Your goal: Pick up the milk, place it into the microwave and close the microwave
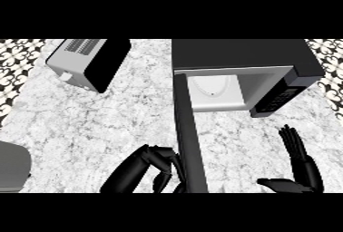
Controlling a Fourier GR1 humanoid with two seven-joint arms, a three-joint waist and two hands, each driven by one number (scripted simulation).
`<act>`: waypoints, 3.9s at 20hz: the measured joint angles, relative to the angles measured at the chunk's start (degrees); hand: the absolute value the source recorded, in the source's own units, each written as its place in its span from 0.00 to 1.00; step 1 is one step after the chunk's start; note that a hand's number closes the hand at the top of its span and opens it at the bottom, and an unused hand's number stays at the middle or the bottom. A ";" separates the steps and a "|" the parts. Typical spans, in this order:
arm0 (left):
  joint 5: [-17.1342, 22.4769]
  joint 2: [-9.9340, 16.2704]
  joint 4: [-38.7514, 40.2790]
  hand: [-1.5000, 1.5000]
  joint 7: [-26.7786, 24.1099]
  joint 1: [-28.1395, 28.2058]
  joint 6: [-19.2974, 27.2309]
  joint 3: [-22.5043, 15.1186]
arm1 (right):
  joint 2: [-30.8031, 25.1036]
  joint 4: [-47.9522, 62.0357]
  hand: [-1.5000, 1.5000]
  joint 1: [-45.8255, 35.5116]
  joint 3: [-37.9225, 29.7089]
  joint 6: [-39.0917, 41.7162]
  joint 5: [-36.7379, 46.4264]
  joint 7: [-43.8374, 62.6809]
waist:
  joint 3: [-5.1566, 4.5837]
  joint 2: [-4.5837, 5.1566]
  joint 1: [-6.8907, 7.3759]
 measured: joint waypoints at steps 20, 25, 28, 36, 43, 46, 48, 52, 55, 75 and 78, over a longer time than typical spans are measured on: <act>9.76 0.21 40.19 1.00 -21.78 -20.65 31.86 -21.15 | -7.86 -37.75 0.00 20.96 4.72 10.34 -14.93 9.63 | -0.11 0.83 -2.33; 17.43 0.28 44.36 1.00 -22.33 -25.17 35.27 -25.35 | -9.61 -44.98 0.00 22.28 5.66 11.96 -18.82 13.29 | -0.16 1.13 -3.96; 21.23 0.37 45.24 1.00 -23.72 -27.20 37.42 -27.36 | -10.88 -47.74 0.00 22.23 6.01 13.20 -21.33 15.47 | -0.18 1.38 -4.71; 30.59 0.41 44.86 1.00 -26.64 -31.78 43.93 -28.16 | -14.16 -54.13 0.00 22.29 7.03 15.49 -25.11 19.88 | -0.29 1.96 -7.68; 37.16 0.20 45.45 0.00 -27.72 -36.03 52.02 -26.15 | -17.48 -56.90 0.00 20.63 5.47 16.52 -27.39 21.99 | -0.26 2.41 -9.60; 39.76 0.14 46.62 0.00 -27.36 -38.37 54.49 -25.23 | -18.61 -57.63 0.00 19.80 4.45 16.93 -28.92 22.56 | -0.22 2.69 -10.74; 41.53 0.06 47.58 0.00 -26.64 -40.05 55.94 -24.68 | -19.72 -58.20 0.00 19.16 3.65 17.02 -29.05 22.87 | -0.19 2.85 -11.49; 44.40 -0.02 49.34 0.00 -25.74 -42.64 58.33 -23.78 | -23.45 -59.53 1.00 15.83 -0.88 14.79 -25.72 22.22 | -0.23 3.14 -12.74; 46.81 -0.02 50.11 0.00 -25.88 -44.48 59.58 -22.24 | -25.58 -60.13 1.00 13.88 -3.49 13.12 -23.04 21.64 | -0.27 3.53 -13.36; 56.17 -0.03 49.69 0.00 -32.98 -46.28 61.37 -22.43 | -30.46 -57.67 1.00 5.53 -6.69 9.93 -18.45 21.57 | 0.01 5.38 -13.14; 57.08 -0.02 50.08 0.00 -33.98 -46.55 61.19 -22.65 | -30.79 -57.08 1.00 4.59 -6.66 9.75 -18.30 21.83 | 0.03 5.45 -13.08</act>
